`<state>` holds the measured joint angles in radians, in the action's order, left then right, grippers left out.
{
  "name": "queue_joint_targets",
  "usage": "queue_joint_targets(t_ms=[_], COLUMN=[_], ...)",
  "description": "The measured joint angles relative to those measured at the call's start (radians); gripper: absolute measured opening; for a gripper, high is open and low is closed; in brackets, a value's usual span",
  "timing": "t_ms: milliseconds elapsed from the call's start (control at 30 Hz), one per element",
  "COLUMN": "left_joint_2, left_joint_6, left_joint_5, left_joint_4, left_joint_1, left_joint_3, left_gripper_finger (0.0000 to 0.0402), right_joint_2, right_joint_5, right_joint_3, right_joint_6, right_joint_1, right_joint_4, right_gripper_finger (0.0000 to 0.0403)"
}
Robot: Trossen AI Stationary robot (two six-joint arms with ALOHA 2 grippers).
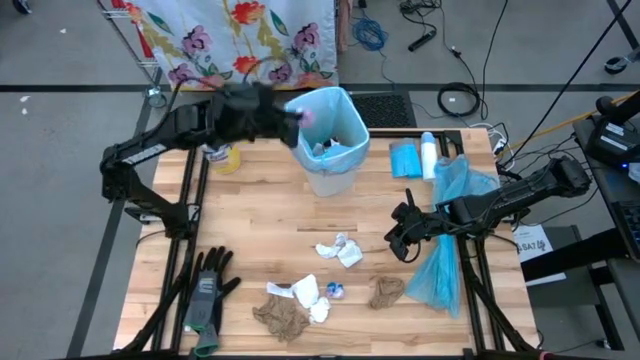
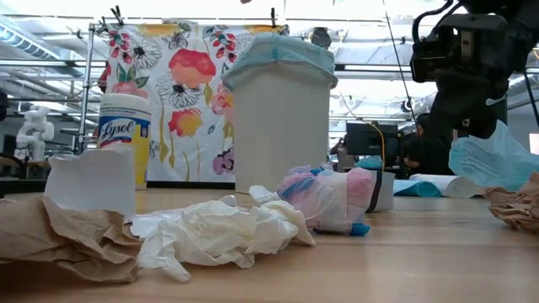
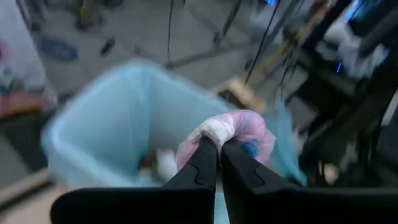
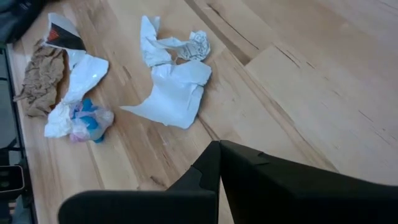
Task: Place trash/remove bag and relplace
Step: Put the pink plastic into the trash bin, then put the white paper into the trash bin
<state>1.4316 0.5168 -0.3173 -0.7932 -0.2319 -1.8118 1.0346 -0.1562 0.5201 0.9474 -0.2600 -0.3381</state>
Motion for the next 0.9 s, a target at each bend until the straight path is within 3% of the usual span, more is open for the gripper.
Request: queue_joint_targets(t_ms=[100, 233, 433, 667, 900], left_joint_2=[0.020, 0.060, 0.129, 0.167, 0.130], left_joint_6=[-0.061, -0.032, -0.025, -0.026, 0.017], left_joint_5=[0.022, 0.036, 0.155, 0.171, 0.180], left_joint_4=[0.129, 0.213, 0.207, 0.205, 0.052], left_joint_1=[-0.048, -0.099, -0.152, -0.169, -0.167], left_joint_3=[0.000, 0.000, 0.000, 0.000, 0.001], left_gripper_finger=[0.0012, 0.0019, 0.0084, 0.0180, 0.0207], right_joint_2=[0.000, 0.000, 0.000, 0.000, 0.000], right_joint_5=[0.000, 0.000, 0.000, 0.000, -0.002], right_joint_3=[0.000, 0.000, 0.000, 0.000, 0.000], right_joint_6=[0.000, -0.001, -0.001, -0.007, -0.015], right_joint_1=[0.000, 0.000, 0.001, 0.001, 0.002], right_joint_4=[0.005, 0.005, 0.011, 0.013, 0.013], right_gripper_finger=[0.0000, 0.0000, 0.0000, 0.0000, 0.0000])
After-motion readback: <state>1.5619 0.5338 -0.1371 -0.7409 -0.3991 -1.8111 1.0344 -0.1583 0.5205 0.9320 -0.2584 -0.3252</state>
